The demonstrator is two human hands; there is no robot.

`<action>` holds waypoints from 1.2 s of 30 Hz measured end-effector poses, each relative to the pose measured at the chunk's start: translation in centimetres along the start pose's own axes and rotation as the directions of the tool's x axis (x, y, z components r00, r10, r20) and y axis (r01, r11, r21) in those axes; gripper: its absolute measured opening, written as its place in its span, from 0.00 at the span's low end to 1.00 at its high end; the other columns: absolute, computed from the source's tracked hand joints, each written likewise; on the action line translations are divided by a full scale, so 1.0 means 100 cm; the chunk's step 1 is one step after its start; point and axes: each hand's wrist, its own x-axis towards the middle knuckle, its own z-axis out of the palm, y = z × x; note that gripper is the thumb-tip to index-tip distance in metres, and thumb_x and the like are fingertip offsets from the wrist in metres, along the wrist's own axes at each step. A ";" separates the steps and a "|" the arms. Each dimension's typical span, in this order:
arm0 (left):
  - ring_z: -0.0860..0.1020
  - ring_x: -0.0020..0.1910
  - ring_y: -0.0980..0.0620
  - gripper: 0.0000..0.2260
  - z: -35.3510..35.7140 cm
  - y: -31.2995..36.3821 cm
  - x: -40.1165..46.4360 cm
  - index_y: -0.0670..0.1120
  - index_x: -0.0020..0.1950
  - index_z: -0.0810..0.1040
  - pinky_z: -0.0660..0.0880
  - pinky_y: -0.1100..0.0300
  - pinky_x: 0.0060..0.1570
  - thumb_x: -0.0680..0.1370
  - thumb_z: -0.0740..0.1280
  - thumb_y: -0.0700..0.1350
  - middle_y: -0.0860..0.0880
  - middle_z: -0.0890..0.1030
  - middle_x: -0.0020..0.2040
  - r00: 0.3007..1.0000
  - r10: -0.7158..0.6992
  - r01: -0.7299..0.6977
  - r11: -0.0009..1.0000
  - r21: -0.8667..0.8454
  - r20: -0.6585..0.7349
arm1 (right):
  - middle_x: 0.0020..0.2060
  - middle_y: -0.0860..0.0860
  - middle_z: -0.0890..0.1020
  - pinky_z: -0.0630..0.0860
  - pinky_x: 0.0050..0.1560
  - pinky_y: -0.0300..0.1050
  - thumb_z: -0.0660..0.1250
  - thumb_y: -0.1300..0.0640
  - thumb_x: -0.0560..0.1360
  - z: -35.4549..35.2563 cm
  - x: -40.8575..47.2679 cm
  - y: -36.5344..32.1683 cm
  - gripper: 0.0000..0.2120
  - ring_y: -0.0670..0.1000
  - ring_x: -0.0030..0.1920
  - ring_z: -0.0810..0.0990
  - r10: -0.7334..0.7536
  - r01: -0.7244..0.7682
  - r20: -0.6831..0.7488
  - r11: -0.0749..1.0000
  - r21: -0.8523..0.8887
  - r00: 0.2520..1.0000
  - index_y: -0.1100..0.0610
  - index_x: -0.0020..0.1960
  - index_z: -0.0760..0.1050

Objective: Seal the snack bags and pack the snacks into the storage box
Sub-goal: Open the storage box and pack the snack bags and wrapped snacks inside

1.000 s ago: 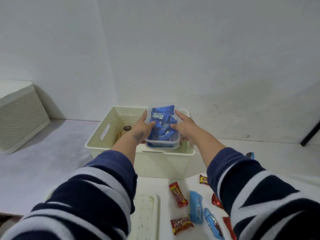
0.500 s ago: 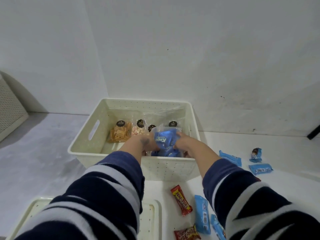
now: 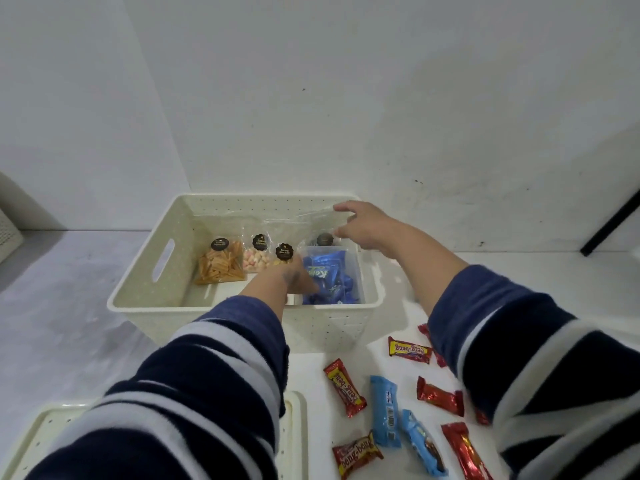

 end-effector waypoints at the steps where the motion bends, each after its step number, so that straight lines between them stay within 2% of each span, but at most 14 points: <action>1: 0.59 0.75 0.40 0.35 -0.003 0.004 0.003 0.44 0.78 0.41 0.59 0.49 0.73 0.80 0.61 0.46 0.39 0.56 0.77 0.997 -0.028 0.028 1.000 0.006 -0.074 | 0.68 0.55 0.71 0.68 0.55 0.40 0.65 0.63 0.77 -0.006 -0.003 0.002 0.25 0.53 0.64 0.72 -0.034 0.033 -0.026 0.999 -0.034 0.999 0.52 0.72 0.67; 3: 0.63 0.72 0.40 0.32 -0.009 0.013 -0.003 0.44 0.78 0.46 0.63 0.48 0.71 0.80 0.61 0.45 0.39 0.60 0.75 0.975 -0.017 0.005 0.999 -0.053 -0.222 | 0.69 0.54 0.71 0.67 0.59 0.41 0.64 0.61 0.77 -0.020 -0.013 0.009 0.23 0.53 0.67 0.71 -0.087 0.079 -0.059 0.988 -0.133 0.994 0.52 0.71 0.68; 6: 0.66 0.71 0.41 0.27 -0.018 0.036 -0.025 0.46 0.77 0.56 0.65 0.48 0.70 0.80 0.62 0.45 0.42 0.63 0.75 0.936 0.133 -0.162 0.985 -0.062 -0.327 | 0.71 0.52 0.69 0.66 0.65 0.42 0.64 0.58 0.78 -0.038 -0.031 0.026 0.22 0.52 0.70 0.68 -0.083 0.068 -0.039 0.954 -0.292 0.996 0.51 0.72 0.68; 10: 0.64 0.73 0.44 0.24 -0.011 0.071 -0.059 0.51 0.76 0.60 0.62 0.50 0.72 0.80 0.61 0.49 0.47 0.63 0.76 0.913 0.253 -0.261 0.965 0.018 -0.319 | 0.74 0.50 0.65 0.63 0.68 0.44 0.62 0.54 0.78 -0.059 -0.064 0.056 0.23 0.52 0.72 0.65 0.007 -0.001 0.012 0.897 -0.443 1.000 0.50 0.73 0.65; 14: 0.66 0.72 0.47 0.22 0.010 0.104 -0.091 0.49 0.75 0.63 0.61 0.55 0.71 0.80 0.61 0.49 0.47 0.65 0.74 0.890 0.333 -0.328 0.942 0.071 -0.313 | 0.75 0.50 0.61 0.59 0.72 0.47 0.60 0.52 0.80 -0.081 -0.106 0.086 0.24 0.54 0.74 0.62 0.101 -0.049 0.068 0.840 -0.540 0.993 0.49 0.75 0.63; 17: 0.66 0.71 0.47 0.23 0.039 0.124 -0.112 0.51 0.73 0.65 0.61 0.54 0.72 0.79 0.63 0.52 0.48 0.67 0.73 0.885 0.358 -0.344 0.934 0.099 -0.297 | 0.76 0.50 0.60 0.58 0.73 0.48 0.60 0.50 0.80 -0.095 -0.140 0.110 0.24 0.54 0.74 0.61 0.139 -0.055 0.101 0.813 -0.580 0.985 0.49 0.75 0.62; 20: 0.66 0.71 0.47 0.23 0.075 0.141 -0.131 0.51 0.73 0.66 0.61 0.53 0.72 0.78 0.64 0.53 0.48 0.67 0.73 0.904 0.327 -0.323 0.944 0.064 -0.276 | 0.76 0.50 0.60 0.61 0.72 0.49 0.61 0.50 0.79 -0.109 -0.169 0.142 0.24 0.54 0.73 0.64 0.157 -0.049 0.132 0.805 -0.592 0.979 0.48 0.75 0.63; 25: 0.65 0.73 0.45 0.24 0.142 0.166 -0.165 0.50 0.73 0.66 0.59 0.51 0.73 0.78 0.64 0.53 0.47 0.65 0.74 0.939 0.236 -0.240 0.971 0.012 -0.250 | 0.76 0.51 0.60 0.58 0.73 0.49 0.60 0.49 0.80 -0.133 -0.225 0.201 0.25 0.55 0.75 0.60 0.143 0.014 0.197 0.775 -0.631 0.970 0.49 0.76 0.61; 32: 0.63 0.73 0.45 0.25 0.236 0.198 -0.202 0.51 0.74 0.65 0.60 0.48 0.72 0.78 0.63 0.55 0.48 0.63 0.76 0.963 0.170 -0.180 0.983 -0.028 -0.208 | 0.76 0.50 0.61 0.56 0.75 0.49 0.61 0.48 0.79 -0.154 -0.295 0.292 0.24 0.53 0.75 0.59 0.134 0.045 0.263 0.815 -0.578 0.955 0.48 0.74 0.64; 36: 0.64 0.73 0.44 0.26 0.280 0.202 -0.213 0.51 0.75 0.62 0.62 0.49 0.71 0.78 0.64 0.54 0.46 0.63 0.75 0.974 0.101 -0.117 0.991 -0.070 -0.204 | 0.75 0.50 0.62 0.57 0.74 0.48 0.62 0.42 0.77 -0.152 -0.314 0.329 0.29 0.53 0.75 0.60 0.135 0.046 0.277 0.827 -0.560 0.951 0.49 0.75 0.63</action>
